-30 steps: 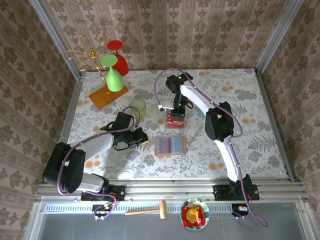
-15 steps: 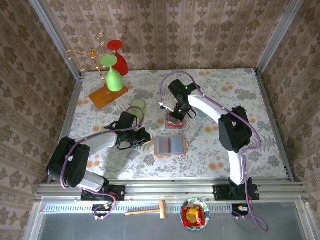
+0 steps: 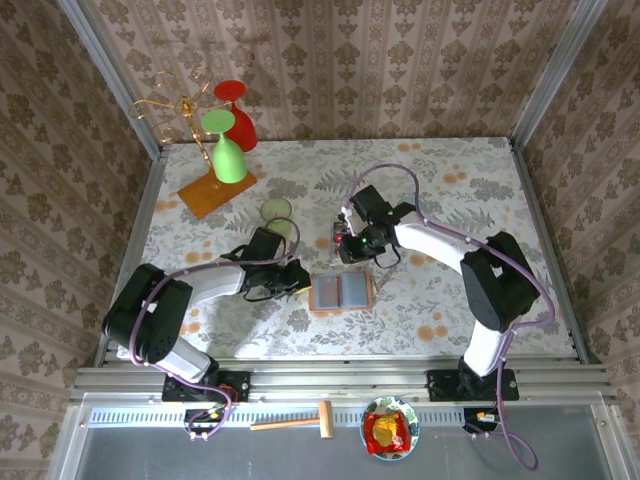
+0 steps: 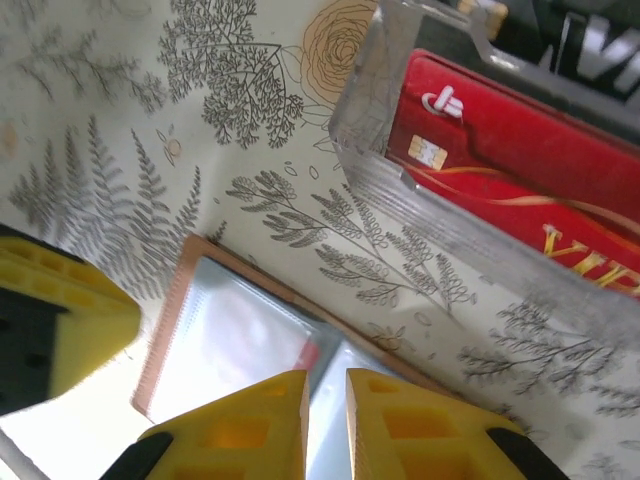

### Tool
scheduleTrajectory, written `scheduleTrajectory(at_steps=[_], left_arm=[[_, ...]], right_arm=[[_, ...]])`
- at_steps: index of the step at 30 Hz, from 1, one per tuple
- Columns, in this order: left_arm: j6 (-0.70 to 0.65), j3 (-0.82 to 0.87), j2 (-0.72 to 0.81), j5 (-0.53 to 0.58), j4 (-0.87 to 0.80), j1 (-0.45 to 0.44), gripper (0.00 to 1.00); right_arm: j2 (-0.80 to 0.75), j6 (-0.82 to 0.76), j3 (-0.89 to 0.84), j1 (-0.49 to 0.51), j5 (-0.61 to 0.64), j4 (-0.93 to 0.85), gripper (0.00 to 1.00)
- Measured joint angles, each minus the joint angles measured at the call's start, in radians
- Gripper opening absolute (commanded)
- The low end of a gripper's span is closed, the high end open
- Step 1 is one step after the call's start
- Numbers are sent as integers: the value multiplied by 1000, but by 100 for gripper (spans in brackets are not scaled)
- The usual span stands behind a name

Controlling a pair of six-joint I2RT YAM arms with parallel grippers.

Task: Take the credit cards out of the card holder

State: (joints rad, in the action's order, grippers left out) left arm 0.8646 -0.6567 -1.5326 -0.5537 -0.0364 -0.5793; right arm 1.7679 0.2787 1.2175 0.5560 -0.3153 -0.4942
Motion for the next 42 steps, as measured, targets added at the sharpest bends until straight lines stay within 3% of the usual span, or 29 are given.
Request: scheduleTrajectory(at_steps=[8, 14, 42], left_arm=[[21, 23, -10, 0, 39, -23, 10], [32, 46, -26, 5, 48, -29, 9], [32, 50, -39, 8, 65, -29, 9]], right_arm=[[-47, 232, -88, 42, -61, 112, 16], [-48, 336, -124, 68, -106, 152, 20], [13, 488, -181, 123, -143, 226, 33]])
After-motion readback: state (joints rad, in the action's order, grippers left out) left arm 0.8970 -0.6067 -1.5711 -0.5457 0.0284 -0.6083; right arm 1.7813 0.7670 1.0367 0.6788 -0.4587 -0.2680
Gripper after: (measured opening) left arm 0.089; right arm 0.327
